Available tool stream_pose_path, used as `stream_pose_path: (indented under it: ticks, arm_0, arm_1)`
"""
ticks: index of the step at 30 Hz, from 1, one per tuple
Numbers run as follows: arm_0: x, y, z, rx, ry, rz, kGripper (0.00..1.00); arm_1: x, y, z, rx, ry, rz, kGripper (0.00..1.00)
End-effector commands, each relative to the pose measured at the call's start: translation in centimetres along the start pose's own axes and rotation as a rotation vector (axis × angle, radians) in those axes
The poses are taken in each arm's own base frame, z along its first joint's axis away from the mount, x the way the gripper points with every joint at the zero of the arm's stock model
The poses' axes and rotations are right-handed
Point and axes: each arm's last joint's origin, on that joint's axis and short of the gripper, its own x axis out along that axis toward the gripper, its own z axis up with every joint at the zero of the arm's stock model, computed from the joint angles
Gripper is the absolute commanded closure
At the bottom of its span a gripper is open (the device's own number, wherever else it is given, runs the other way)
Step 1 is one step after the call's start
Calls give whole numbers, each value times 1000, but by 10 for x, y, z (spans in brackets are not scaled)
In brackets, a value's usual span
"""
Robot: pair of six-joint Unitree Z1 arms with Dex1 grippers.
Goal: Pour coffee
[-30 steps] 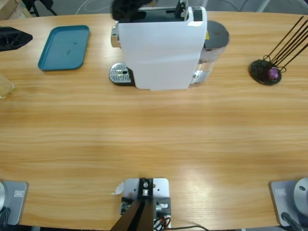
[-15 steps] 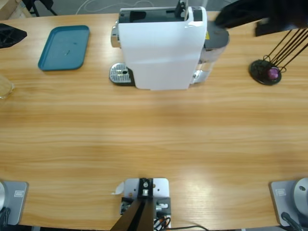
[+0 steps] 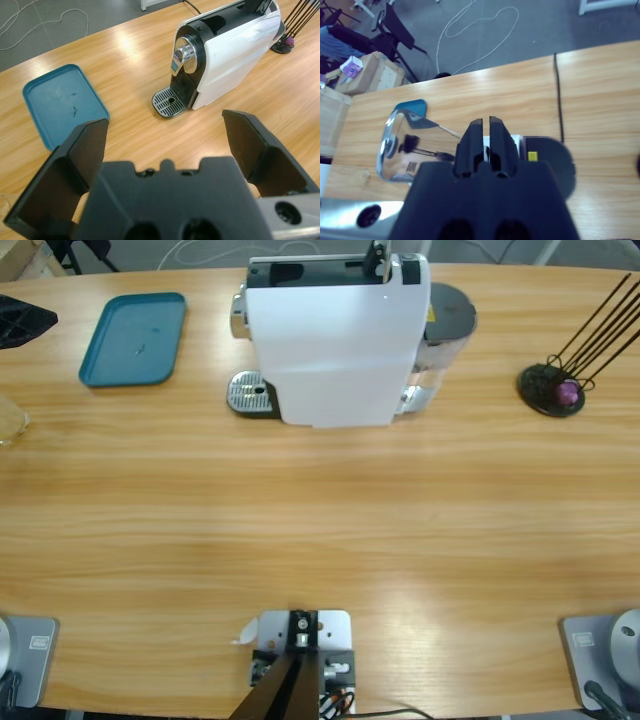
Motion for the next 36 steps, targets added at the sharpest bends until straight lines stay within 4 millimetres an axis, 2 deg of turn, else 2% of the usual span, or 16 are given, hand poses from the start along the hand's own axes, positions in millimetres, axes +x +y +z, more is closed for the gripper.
stream_pose_path:
  ticks: [1,5,12,17,22,31,36]
  arm_0:
    - [10,-3,-10,15,66,-13,4]
    - [10,-2,-13,16,71,-10,4]
    - [10,0,-20,19,83,-8,4]
    - [9,1,-28,20,97,-11,4]
    - [3,2,-29,16,86,-26,4]
    - [-1,4,-34,19,108,-26,4]
    - [6,1,-30,23,123,-23,4]
  arm_1:
    - [25,7,-10,70,49,51,1000]
    - [20,19,-11,112,59,97,1000]
    - [23,40,-38,140,125,125,1000]
    - [42,54,-63,116,156,113,1000]
    - [73,65,-90,95,195,122,1000]
    - [107,69,-123,68,251,133,1000]
    - [121,69,-154,42,315,129,1000]
